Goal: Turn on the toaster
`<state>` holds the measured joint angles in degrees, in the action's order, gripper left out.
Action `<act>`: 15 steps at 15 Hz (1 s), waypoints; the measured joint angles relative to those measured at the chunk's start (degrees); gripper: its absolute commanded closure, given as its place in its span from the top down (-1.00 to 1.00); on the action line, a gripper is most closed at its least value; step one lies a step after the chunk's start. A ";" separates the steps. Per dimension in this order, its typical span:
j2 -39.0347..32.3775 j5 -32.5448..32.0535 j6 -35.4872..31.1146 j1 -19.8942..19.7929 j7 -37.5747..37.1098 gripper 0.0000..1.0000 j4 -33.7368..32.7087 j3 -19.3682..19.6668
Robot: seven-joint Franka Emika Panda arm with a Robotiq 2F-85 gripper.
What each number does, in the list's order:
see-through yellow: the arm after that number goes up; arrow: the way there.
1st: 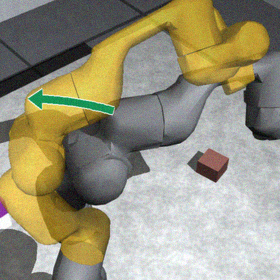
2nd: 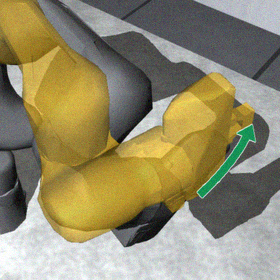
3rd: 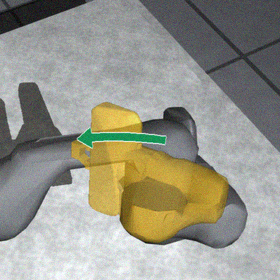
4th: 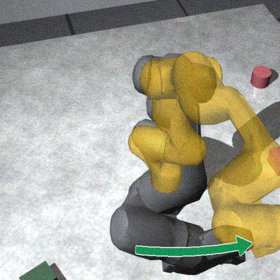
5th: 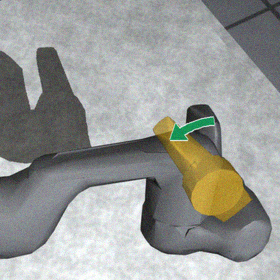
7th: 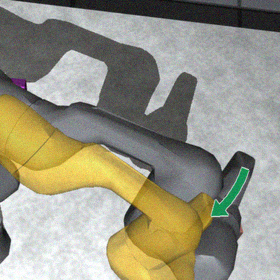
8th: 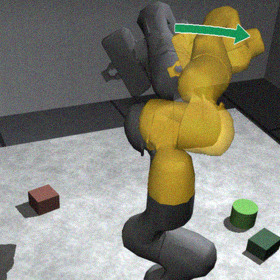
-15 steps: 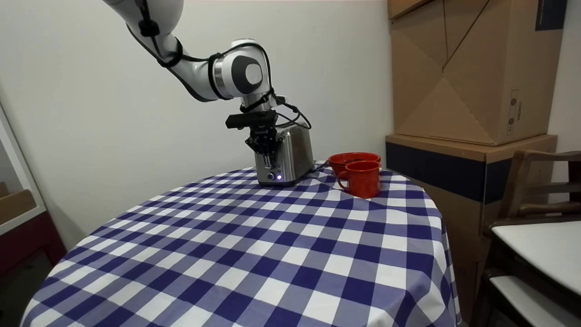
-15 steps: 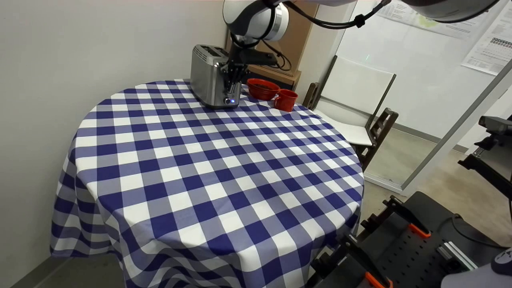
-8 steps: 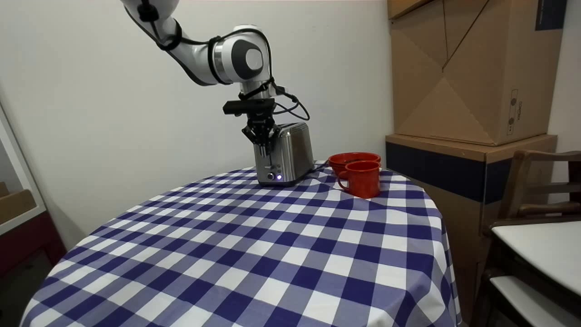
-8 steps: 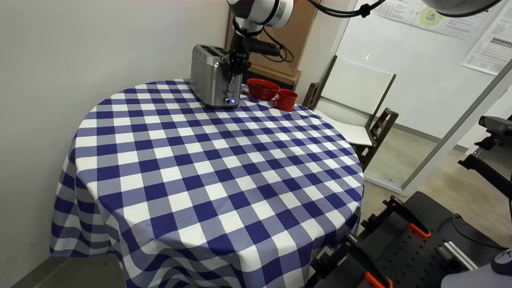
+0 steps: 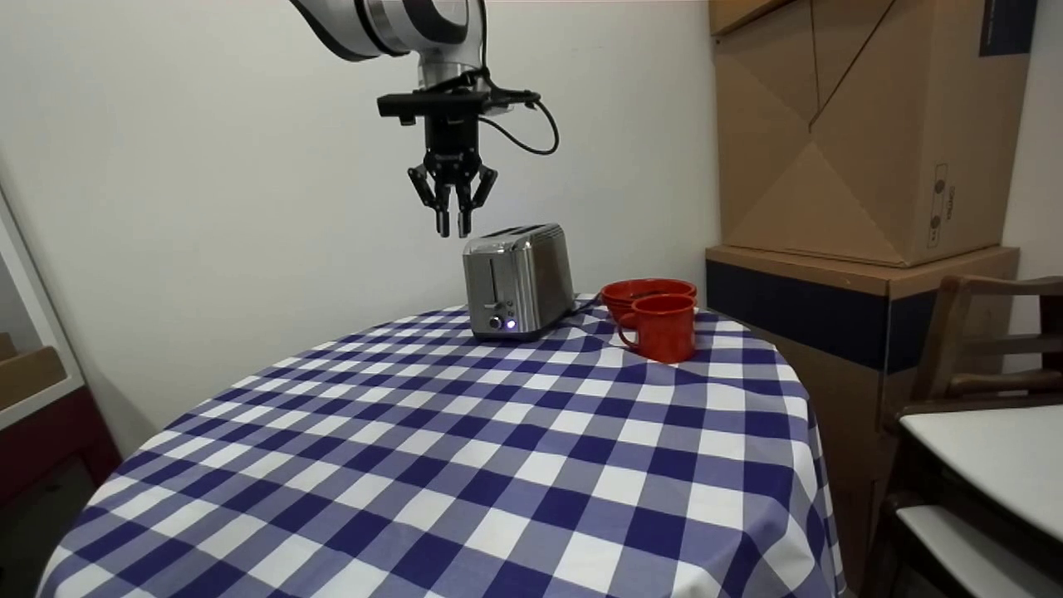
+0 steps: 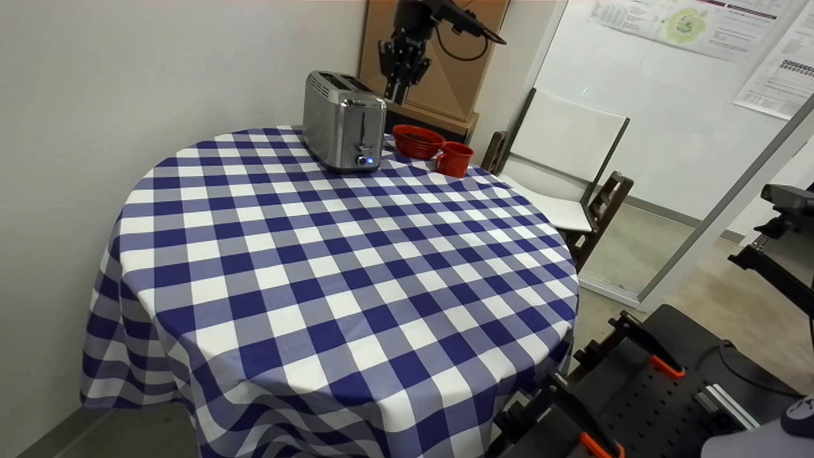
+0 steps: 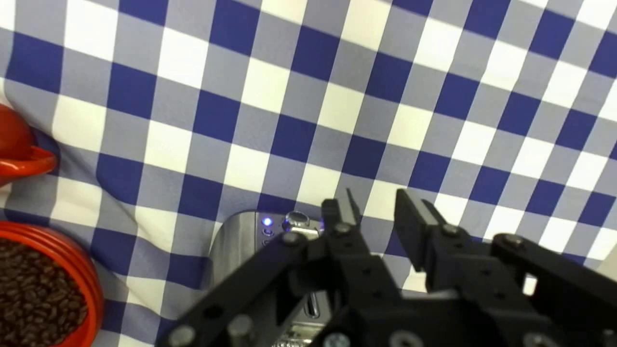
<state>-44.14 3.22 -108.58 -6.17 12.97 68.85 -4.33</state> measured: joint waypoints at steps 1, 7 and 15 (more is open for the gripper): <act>2.13 0.00 0.10 -0.22 0.29 0.39 2.79 0.13; 11.29 -0.08 -7.35 -0.54 0.22 1.00 19.65 2.50; 24.83 -0.09 -19.75 -0.35 0.33 1.00 43.43 2.92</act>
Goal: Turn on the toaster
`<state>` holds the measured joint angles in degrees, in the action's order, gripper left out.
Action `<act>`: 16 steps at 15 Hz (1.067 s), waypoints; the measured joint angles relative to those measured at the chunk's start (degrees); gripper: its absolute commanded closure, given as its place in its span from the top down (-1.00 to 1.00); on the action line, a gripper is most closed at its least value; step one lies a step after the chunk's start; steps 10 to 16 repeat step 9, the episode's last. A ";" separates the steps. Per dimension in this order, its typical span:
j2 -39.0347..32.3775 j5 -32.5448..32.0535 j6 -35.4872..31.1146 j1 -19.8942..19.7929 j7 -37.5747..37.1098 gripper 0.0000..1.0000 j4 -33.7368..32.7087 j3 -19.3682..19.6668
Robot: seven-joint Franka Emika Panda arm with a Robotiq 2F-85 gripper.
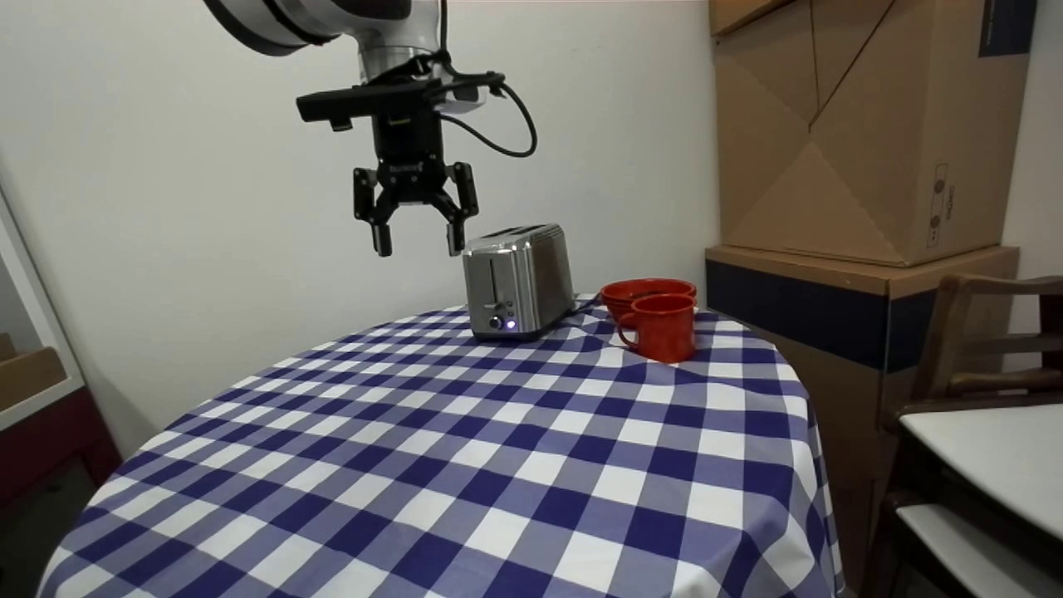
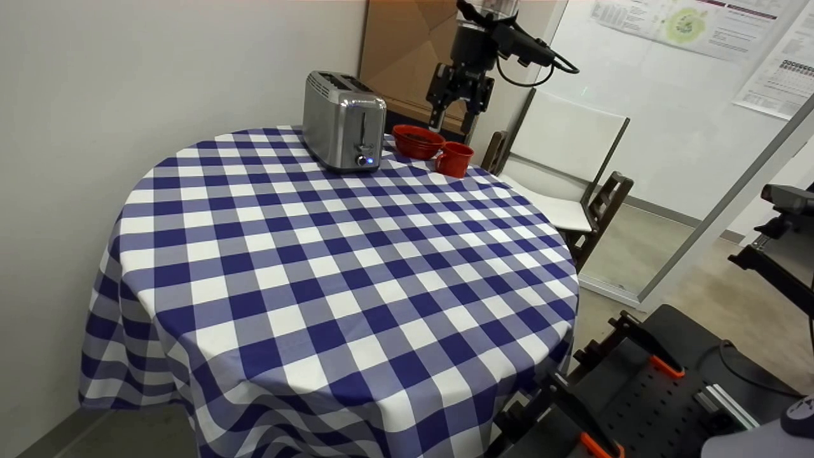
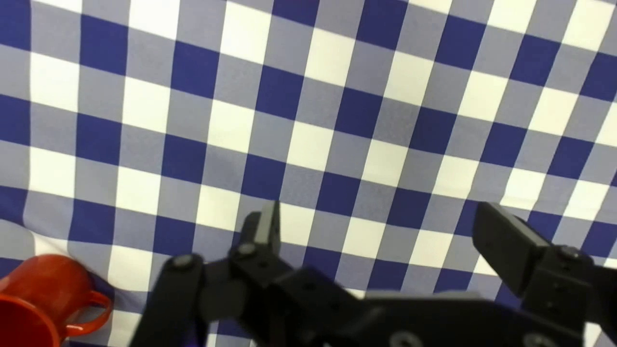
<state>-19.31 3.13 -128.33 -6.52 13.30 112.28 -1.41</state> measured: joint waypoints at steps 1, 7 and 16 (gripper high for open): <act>2.07 0.00 -0.89 0.03 0.00 1.00 2.95 0.00; 7.57 0.00 -2.13 0.03 0.00 1.00 9.72 0.02; 7.57 0.00 -2.26 0.03 0.00 1.00 9.86 0.02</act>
